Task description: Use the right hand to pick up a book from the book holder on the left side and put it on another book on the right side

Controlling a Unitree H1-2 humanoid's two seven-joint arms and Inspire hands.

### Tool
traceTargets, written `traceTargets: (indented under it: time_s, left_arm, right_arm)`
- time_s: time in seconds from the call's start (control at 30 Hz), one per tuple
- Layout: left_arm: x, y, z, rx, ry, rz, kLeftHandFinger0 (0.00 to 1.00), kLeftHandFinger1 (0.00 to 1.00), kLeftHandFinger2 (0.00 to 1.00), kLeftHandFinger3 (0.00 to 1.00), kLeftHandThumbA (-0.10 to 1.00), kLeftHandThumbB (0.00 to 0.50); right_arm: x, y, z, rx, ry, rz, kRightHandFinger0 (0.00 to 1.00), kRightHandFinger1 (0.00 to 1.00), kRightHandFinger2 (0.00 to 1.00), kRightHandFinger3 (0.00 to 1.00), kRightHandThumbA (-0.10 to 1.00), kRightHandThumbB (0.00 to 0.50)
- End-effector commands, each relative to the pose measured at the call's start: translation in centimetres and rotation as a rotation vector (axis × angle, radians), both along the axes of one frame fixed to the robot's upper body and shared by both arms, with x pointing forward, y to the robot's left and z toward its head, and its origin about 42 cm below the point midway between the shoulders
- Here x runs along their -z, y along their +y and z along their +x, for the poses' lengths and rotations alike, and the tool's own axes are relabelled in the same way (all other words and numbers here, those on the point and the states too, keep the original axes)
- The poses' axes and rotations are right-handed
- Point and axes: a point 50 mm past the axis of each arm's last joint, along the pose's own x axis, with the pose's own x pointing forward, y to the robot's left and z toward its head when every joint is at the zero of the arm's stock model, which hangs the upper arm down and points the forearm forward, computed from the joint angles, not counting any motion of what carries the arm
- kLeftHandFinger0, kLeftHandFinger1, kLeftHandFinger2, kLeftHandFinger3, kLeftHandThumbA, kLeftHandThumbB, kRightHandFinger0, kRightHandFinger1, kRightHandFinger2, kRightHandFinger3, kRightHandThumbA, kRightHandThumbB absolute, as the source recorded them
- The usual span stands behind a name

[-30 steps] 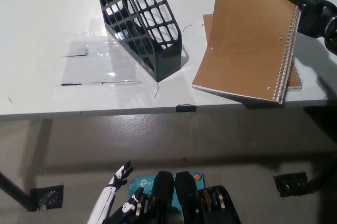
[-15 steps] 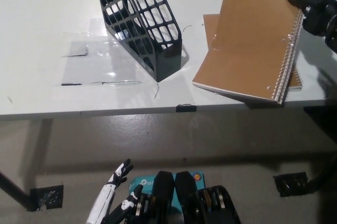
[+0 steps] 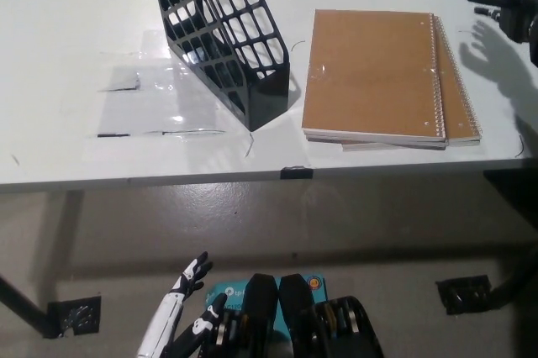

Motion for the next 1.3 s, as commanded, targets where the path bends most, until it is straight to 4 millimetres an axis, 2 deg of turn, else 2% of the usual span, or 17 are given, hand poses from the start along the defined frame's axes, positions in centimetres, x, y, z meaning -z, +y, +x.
traceTargets:
  time_s: [0.0,0.1,0.2,0.33,0.37,0.43,0.5,0.53,0.57,0.63,0.73,0.77,0.83,0.87,1.03,1.13,1.27]
  left_arm:
    - [-0.8,0.1,0.4,-0.006,-0.053,0.000,0.97,0.98,0.98,1.00,0.84,0.194]
    - [-0.8,0.1,0.4,-0.006,-0.054,0.001,0.97,0.98,0.98,1.00,0.85,0.194]
    - [-1.0,0.2,0.8,-0.004,-0.060,-0.008,0.98,0.99,0.98,1.00,0.84,0.197]
    - [-1.0,0.2,0.9,-0.007,-0.062,-0.014,0.98,0.99,0.98,1.00,0.82,0.196]
    - [-1.6,0.3,1.8,-0.006,-0.078,-0.006,0.97,0.98,0.98,1.00,0.82,0.198]
    - [-2.0,0.4,2.4,-0.004,-0.088,-0.005,0.97,0.99,0.99,1.00,0.83,0.197]
    - [-2.0,0.4,2.5,-0.004,-0.090,-0.005,0.97,0.99,0.99,1.00,0.83,0.197]
    - [-2.7,0.5,3.5,-0.006,-0.104,-0.015,0.98,0.99,0.99,1.00,0.84,0.207]
    - [-3.3,0.5,4.4,-0.010,-0.115,-0.026,0.97,0.99,1.00,1.00,0.84,0.223]
    - [-3.8,0.4,5.1,-0.008,-0.128,-0.029,0.95,0.99,1.00,1.00,0.87,0.225]
    - [-3.8,0.4,5.2,-0.008,-0.130,-0.026,0.95,0.99,1.00,1.00,0.88,0.227]
    - [-5.1,0.4,6.8,-0.002,-0.173,-0.019,0.97,1.00,1.00,1.00,0.94,0.223]
    - [-5.8,0.5,7.5,-0.004,-0.193,-0.021,0.97,1.00,1.00,1.00,0.94,0.221]
    - [-5.8,0.5,7.5,-0.004,-0.193,-0.021,0.97,1.00,1.00,1.00,0.95,0.221]
    - [-8.2,0.4,10.1,0.003,-0.258,-0.021,0.98,1.00,1.00,1.00,1.00,0.193]
    - [-9.3,0.5,11.2,0.008,-0.277,-0.019,1.00,1.00,1.00,1.00,1.00,0.216]
    - [-10.1,0.9,11.7,0.019,-0.299,0.009,1.00,1.00,1.00,1.00,1.00,0.210]
  right_arm:
    - [-6.3,-0.6,0.6,-0.025,-0.182,-0.058,1.00,1.00,1.00,1.00,0.37,0.229]
    - [-6.3,-0.6,0.6,-0.024,-0.186,-0.060,1.00,1.00,1.00,1.00,0.37,0.227]
    - [-9.0,-0.8,0.7,0.023,-0.341,-0.081,1.00,1.00,1.00,1.00,0.45,0.220]
    - [-9.7,-0.7,0.6,0.026,-0.390,-0.112,1.00,1.00,1.00,1.00,0.52,0.237]
    - [-14.3,0.3,-0.2,-0.026,-0.616,-0.131,1.00,1.00,1.00,1.00,0.68,0.261]
    - [-16.3,1.1,-1.6,-0.062,-0.722,-0.119,1.00,1.00,1.00,1.00,0.69,0.257]
    - [-16.4,1.2,-1.8,-0.064,-0.730,-0.119,1.00,1.00,1.00,1.00,0.70,0.258]
    - [-18.6,3.0,-6.0,-0.147,-0.902,-0.099,1.00,1.00,1.00,1.00,0.70,0.321]
    - [-19.3,4.0,-9.2,-0.193,-0.993,-0.101,1.00,1.00,1.00,1.00,0.70,0.285]
    - [-18.9,4.7,-13.2,-0.243,-1.087,-0.119,1.00,1.00,1.00,1.00,0.71,0.276]
    - [-18.7,4.9,-14.1,-0.245,-1.096,-0.121,1.00,1.00,1.00,1.00,0.73,0.279]
    - [-17.0,4.9,-19.7,-0.283,-1.207,-0.118,1.00,1.00,1.00,1.00,0.74,0.272]
    - [-15.8,5.0,-22.5,-0.321,-1.247,-0.124,1.00,1.00,1.00,1.00,0.73,0.271]
    - [-15.8,5.0,-22.5,-0.320,-1.247,-0.124,1.00,1.00,1.00,1.00,0.73,0.271]
    - [-12.0,6.4,-30.0,-0.449,-1.359,-0.206,1.00,1.00,1.00,1.00,0.84,0.257]
    - [-10.3,6.9,-31.6,-0.526,-1.362,-0.168,1.00,1.00,1.00,1.00,0.83,0.255]
    - [-7.9,6.8,-31.7,-0.524,-1.308,-0.126,1.00,1.00,1.00,1.00,0.84,0.246]
